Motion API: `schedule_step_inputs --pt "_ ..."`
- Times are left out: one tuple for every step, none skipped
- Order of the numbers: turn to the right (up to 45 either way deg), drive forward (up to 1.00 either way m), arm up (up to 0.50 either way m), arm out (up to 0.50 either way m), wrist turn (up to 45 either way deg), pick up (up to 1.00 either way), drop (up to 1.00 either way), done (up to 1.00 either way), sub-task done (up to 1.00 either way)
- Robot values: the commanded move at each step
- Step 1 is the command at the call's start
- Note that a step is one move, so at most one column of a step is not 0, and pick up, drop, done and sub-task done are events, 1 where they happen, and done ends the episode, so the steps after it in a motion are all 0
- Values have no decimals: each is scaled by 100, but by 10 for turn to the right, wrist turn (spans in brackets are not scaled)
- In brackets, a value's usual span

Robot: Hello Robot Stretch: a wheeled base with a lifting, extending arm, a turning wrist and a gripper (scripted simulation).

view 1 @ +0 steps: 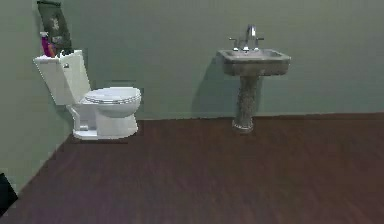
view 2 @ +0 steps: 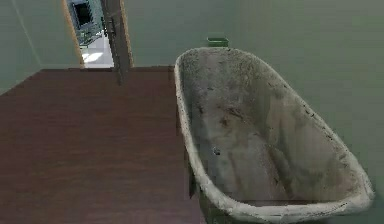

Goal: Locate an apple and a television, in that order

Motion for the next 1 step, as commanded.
schedule_step_inputs --pt "450 0 0 0 0 0 0 0 0"
